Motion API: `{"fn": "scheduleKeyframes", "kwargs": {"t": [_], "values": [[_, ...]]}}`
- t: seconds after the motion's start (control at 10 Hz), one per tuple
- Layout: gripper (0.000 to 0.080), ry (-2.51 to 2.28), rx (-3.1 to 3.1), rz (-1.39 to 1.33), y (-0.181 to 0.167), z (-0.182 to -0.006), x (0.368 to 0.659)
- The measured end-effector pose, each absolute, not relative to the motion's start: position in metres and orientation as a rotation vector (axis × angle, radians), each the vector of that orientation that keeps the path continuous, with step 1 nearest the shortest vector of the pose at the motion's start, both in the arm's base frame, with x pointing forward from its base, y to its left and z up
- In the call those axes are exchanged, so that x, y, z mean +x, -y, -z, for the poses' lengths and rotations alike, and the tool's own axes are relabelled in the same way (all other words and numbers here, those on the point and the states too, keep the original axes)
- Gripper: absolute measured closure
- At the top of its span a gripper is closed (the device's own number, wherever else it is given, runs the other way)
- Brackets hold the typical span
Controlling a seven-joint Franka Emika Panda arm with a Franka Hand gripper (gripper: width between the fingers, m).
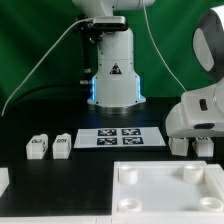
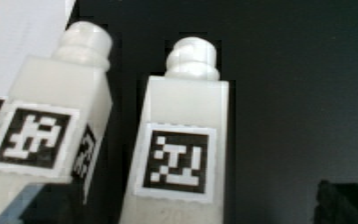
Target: Assemble one leg
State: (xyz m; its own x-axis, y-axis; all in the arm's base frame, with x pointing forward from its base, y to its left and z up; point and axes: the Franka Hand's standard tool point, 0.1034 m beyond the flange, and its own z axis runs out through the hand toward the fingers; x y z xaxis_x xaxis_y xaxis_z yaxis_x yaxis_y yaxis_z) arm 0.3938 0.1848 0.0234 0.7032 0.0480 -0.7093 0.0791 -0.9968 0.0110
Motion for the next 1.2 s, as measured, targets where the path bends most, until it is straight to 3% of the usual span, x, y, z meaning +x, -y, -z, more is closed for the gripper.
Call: {"fn": "scheduleKeyframes", "kwargs": {"t": [0.9, 1.0, 1.1, 1.2], "values": [[0.0150, -0.118, 2.858, 1.203, -0.187, -0.009, 0.386], [0.0251, -0.118, 2.858, 1.203, -0.187, -0.009, 0.386], [0.0251, -0.118, 2.858, 1.203, -0.187, -0.009, 0.386], [0.0429, -0.118, 2.858, 1.203, -0.187, -0.009, 0.386]]}}
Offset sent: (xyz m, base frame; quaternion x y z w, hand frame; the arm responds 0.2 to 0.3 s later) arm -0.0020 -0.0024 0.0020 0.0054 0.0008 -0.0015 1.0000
